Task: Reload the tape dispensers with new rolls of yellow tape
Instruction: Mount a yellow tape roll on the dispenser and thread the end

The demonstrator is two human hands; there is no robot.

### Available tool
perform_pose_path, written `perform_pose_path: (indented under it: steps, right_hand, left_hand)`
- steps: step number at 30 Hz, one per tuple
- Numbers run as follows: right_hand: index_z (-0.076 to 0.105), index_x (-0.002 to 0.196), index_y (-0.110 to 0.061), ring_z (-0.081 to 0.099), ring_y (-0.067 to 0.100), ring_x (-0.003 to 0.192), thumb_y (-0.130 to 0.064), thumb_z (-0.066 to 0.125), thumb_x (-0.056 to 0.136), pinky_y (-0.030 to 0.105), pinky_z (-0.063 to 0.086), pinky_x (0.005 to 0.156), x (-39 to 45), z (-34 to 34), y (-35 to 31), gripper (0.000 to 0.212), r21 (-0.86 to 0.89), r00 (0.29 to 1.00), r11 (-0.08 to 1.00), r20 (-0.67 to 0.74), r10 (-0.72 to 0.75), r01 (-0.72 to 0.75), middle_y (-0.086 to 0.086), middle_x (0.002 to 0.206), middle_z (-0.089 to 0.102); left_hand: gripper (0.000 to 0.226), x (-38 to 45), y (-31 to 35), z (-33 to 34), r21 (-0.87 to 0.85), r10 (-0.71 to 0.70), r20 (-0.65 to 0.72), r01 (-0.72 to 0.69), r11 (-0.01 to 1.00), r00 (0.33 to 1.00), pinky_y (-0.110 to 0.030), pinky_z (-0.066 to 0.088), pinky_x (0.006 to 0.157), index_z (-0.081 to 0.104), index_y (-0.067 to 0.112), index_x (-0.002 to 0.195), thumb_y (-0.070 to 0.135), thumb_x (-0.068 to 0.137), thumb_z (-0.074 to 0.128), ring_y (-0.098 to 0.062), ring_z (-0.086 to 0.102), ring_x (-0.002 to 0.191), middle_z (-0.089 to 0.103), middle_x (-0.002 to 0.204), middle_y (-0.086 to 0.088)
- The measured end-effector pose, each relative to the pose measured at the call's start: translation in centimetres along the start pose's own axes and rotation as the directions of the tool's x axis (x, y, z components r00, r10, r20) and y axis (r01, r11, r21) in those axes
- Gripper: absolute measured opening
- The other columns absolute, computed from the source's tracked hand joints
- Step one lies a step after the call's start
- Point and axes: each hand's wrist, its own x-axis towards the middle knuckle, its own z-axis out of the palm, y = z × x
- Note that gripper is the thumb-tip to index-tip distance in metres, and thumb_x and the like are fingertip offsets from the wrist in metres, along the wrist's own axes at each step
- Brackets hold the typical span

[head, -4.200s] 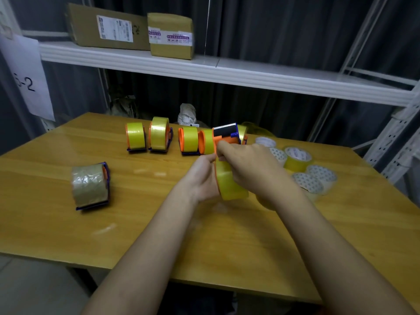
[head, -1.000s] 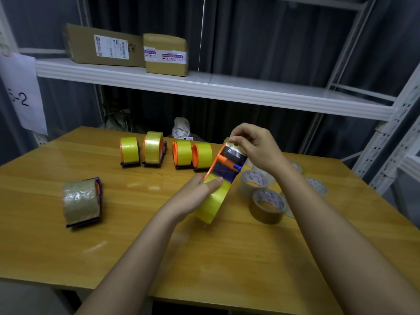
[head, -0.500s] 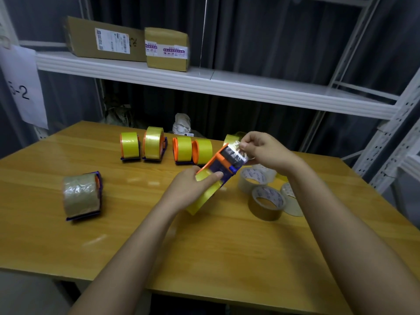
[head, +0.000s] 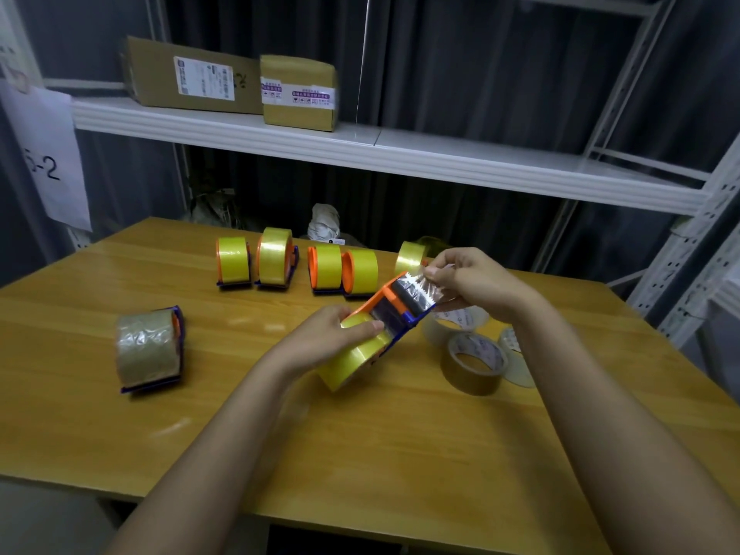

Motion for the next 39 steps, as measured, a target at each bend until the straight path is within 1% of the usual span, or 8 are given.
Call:
perform_pose_path:
  steps: [4,7,12,20,27,31,34,39]
  right_hand:
    - [0.059,0.095,-0.012,0.065,0.024,0.093,-0.023,0.053,0.098,0.045,0.054,0.084,-0.3,1.3,-0.7,0.013,-0.234,0.979,0.966,-0.143,-0.148,0.112,0.010,0.097,0.068]
    - [0.055,0.101,-0.010,0.064,0.025,0.093,-0.023,0.047,0.101,0.048,0.054,0.084,-0.3,2.2,-0.7,0.015,-0.172,0.978,0.981,-0.171,-0.124,0.094,0.010,0.098,0.067]
    - [0.053,0.099,-0.010,0.065,0.015,0.081,-0.019,0.046,0.101,0.028,0.057,0.066,0.5,1.5,-0.8,0.012,-0.139,0.987,0.989,-0.141,-0.079,0.059,0.006,0.091,0.066]
    - [0.052,0.090,-0.009,0.065,0.017,0.070,-0.015,0.045,0.102,0.020,0.056,0.056,1.4,0.3,-1.9,0.015,-0.101,1.000,0.995,0.008,-0.004,0.004,0.010,0.080,0.063]
    - [0.053,0.088,-0.012,0.066,0.021,0.083,-0.016,0.049,0.100,0.046,0.056,0.084,0.9,1.5,-1.2,0.013,-0.076,0.993,0.993,-0.064,-0.094,0.089,0.010,0.091,0.069]
    - [0.054,0.094,-0.012,0.066,0.026,0.089,-0.020,0.048,0.100,0.052,0.054,0.083,0.5,2.0,-1.5,0.012,-0.152,0.979,0.978,-0.125,-0.162,0.142,0.006,0.090,0.069]
    - [0.053,0.096,-0.013,0.066,0.024,0.089,-0.022,0.048,0.100,0.050,0.055,0.084,0.4,2.3,-1.6,0.011,-0.177,0.980,0.974,-0.119,-0.161,0.139,0.005,0.091,0.069]
    - [0.051,0.092,-0.015,0.066,0.030,0.090,-0.020,0.047,0.101,0.048,0.057,0.081,0.2,2.2,-0.9,0.011,-0.083,0.989,0.992,-0.097,-0.108,0.100,0.013,0.093,0.067]
  left_hand:
    - [0.031,0.0,0.0,0.5,-0.119,-0.043,0.057,0.050,0.992,0.997,-0.034,0.058,0.069,0.056,0.010,0.106,0.038,0.092,0.059,-0.026,0.071,0.074,0.074,0.085,-0.015]
    - [0.036,0.1,0.3,0.9,-0.147,-0.058,0.074,0.069,0.987,0.996,-0.032,0.058,0.065,0.058,0.006,0.097,0.042,0.092,0.056,-0.027,0.069,0.068,0.073,0.080,-0.019]
    - [0.033,0.1,0.6,0.7,-0.191,-0.088,0.071,0.100,0.976,0.994,-0.027,0.055,0.056,0.059,0.004,0.102,0.036,0.093,0.057,-0.023,0.066,0.059,0.070,0.074,-0.015]
    - [0.018,-0.3,0.8,-0.4,-0.210,-0.086,0.228,0.136,0.968,0.970,-0.032,0.057,0.073,0.057,0.011,0.107,0.024,0.094,0.055,-0.021,0.069,0.076,0.071,0.090,-0.012]
    - [0.022,-0.5,0.8,-0.6,-0.181,-0.100,0.266,0.151,0.972,0.959,-0.038,0.054,0.085,0.055,0.011,0.112,0.026,0.098,0.048,-0.028,0.069,0.087,0.070,0.103,-0.021]
    - [0.042,-0.3,0.5,0.2,-0.174,-0.071,0.188,0.104,0.979,0.980,-0.029,0.056,0.063,0.060,0.009,0.099,0.048,0.095,0.046,-0.024,0.068,0.069,0.072,0.084,-0.016]
    - [0.036,-0.1,0.2,0.4,-0.192,-0.089,0.124,0.112,0.975,0.988,-0.027,0.056,0.058,0.057,0.006,0.102,0.041,0.097,0.048,-0.022,0.066,0.062,0.070,0.076,-0.012]
    - [0.032,-0.7,0.4,0.4,-0.254,-0.106,0.229,0.164,0.953,0.968,-0.031,0.055,0.060,0.057,0.003,0.101,0.034,0.096,0.051,-0.023,0.064,0.059,0.068,0.075,-0.013]
